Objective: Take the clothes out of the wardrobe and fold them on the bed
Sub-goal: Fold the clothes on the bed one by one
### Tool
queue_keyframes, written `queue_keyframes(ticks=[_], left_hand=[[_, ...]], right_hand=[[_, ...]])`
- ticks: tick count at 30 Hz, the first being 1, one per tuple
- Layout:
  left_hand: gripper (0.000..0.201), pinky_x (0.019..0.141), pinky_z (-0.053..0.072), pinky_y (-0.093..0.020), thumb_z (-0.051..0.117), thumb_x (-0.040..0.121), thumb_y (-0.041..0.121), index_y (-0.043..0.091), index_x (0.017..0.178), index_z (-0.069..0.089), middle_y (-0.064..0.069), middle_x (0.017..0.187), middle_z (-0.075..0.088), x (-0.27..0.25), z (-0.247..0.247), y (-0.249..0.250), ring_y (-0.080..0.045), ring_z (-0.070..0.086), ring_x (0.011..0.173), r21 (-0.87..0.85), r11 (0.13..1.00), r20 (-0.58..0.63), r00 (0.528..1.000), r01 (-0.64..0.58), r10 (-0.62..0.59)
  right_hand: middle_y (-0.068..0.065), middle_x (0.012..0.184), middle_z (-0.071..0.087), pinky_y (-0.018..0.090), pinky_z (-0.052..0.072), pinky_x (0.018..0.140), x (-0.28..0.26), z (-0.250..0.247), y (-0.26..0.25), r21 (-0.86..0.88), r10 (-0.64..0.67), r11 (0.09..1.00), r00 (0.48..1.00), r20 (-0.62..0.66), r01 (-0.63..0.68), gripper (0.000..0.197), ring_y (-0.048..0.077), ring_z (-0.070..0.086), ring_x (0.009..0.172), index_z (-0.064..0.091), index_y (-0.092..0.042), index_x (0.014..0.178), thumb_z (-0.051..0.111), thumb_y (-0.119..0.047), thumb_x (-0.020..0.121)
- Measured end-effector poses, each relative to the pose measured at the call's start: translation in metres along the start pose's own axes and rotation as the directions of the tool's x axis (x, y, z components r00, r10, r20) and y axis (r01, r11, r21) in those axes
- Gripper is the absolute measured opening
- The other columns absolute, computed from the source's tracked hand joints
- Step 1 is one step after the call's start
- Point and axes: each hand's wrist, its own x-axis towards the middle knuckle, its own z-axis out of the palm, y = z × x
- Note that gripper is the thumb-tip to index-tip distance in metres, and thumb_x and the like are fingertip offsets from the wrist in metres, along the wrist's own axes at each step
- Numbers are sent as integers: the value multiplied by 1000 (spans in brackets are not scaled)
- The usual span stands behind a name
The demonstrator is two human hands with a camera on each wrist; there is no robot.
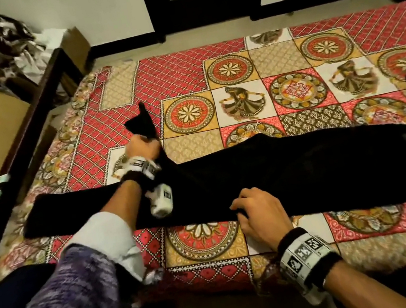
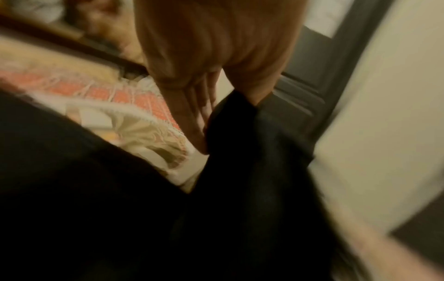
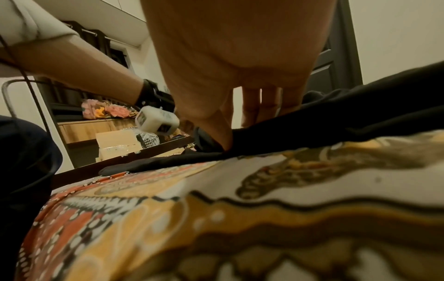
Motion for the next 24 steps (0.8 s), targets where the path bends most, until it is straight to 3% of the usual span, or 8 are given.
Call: queue_keyframes(ticks=[1,3,6,7,10,14,19,24], left_hand=[[8,65,53,-41,64,73,16,8,73,62,-13,68,65,3,-12,3,-33,68,72,-338,935,6,994,107,-112],[10,57,52,-27,52,77,-3,6,73,53,-3,50,62,-1,-39,1,-20,65,54,-777,575,159,964,256,-213],[22,56,51,-24,46,52,-5,7,71,46,-9,61,57,-16,-72,-33,-22,59,57,-925,77,345,906,373,-244],[21,56,49,-23,44,52,-1,9,71,45,-8,68,54,-15,-76,-56,-22,56,60,-916,23,374,875,400,-308],[8,66,47,-26,42,73,6,14,72,43,-2,76,52,-10,-89,-120,-19,53,65,-817,169,416,765,552,-491],[25,101,43,-37,41,97,30,12,83,51,-6,93,56,0,-108,-149,-23,56,85,-738,233,456,722,633,-520],[72,83,53,-35,86,56,47,12,115,64,-4,102,67,14,-137,-143,-23,65,91,-673,334,575,751,660,-325],[11,66,56,-28,68,85,23,13,81,72,-3,74,70,24,-150,-140,-16,68,62,-726,451,475,853,519,-218]], right_hand=[[-4,94,65,41,51,79,0,1,0,13,20,1000,1000,-18,-20,20,24,62,90,78,-28,97,67,-19,82],[-4,94,65,39,50,79,-1,1,-2,16,30,999,999,-23,-30,20,24,62,90,78,-28,97,69,-17,83],[-6,92,64,41,53,77,-1,-1,-1,-12,13,1000,1000,-21,-13,19,22,62,88,77,-29,95,71,-18,80],[-7,92,64,41,53,76,-1,-2,0,-27,5,1000,1000,-23,-6,18,22,62,87,77,-29,94,72,-19,80],[-5,93,63,41,55,73,-3,-4,-1,-81,-22,996,1000,0,22,16,23,62,89,75,-25,94,68,-23,80],[-4,95,61,41,53,73,-4,-5,-4,-110,-54,992,998,14,55,20,22,60,88,70,-22,94,59,-30,80],[-6,91,58,35,47,73,-6,-2,-9,-182,-71,981,997,15,73,30,18,55,85,64,-23,93,55,-51,91],[-6,92,61,37,47,78,-4,3,-9,-138,-12,990,1000,-13,10,34,18,56,88,63,-25,99,42,-52,103]])
